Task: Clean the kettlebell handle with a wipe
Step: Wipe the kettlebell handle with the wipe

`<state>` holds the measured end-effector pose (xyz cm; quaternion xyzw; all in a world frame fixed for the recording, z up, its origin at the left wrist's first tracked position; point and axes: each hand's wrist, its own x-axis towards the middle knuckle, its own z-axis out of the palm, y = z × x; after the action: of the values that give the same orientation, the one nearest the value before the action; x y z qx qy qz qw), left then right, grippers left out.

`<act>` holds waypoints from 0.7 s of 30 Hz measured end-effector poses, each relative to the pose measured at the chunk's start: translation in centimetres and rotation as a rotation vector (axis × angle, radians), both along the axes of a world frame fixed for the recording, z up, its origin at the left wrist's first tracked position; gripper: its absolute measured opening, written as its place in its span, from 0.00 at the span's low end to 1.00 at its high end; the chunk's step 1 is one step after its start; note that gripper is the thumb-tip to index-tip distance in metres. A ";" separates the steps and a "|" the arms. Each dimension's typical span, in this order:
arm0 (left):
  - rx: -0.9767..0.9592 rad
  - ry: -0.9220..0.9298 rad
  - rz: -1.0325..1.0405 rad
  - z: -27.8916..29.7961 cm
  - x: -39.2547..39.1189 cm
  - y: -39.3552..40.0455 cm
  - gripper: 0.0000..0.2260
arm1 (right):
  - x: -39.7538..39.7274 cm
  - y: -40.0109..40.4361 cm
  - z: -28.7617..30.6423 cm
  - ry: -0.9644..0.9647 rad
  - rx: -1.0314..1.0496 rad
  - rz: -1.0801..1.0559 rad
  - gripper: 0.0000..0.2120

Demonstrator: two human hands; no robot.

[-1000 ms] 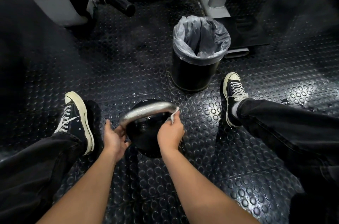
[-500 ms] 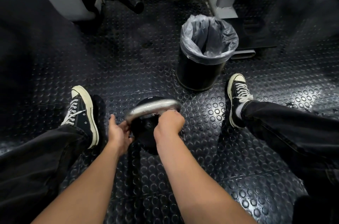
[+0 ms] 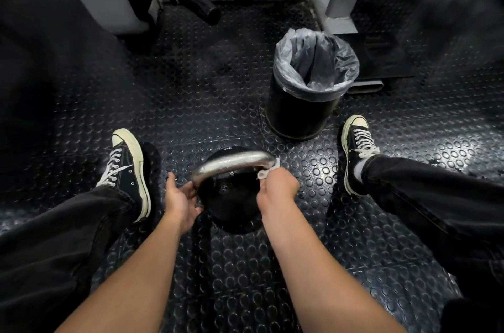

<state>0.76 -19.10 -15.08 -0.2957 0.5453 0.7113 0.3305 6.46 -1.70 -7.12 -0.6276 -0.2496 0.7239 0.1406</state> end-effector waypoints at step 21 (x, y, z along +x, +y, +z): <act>0.070 0.005 -0.013 -1.1 -0.2 -0.2 0.37 | -0.2 0.4 -0.2 -0.011 0.160 0.062 0.26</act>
<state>0.52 -19.32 -16.14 -0.2786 0.5226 0.7287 0.3438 6.30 -1.33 -7.29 -0.6104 -0.3265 0.7022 0.1664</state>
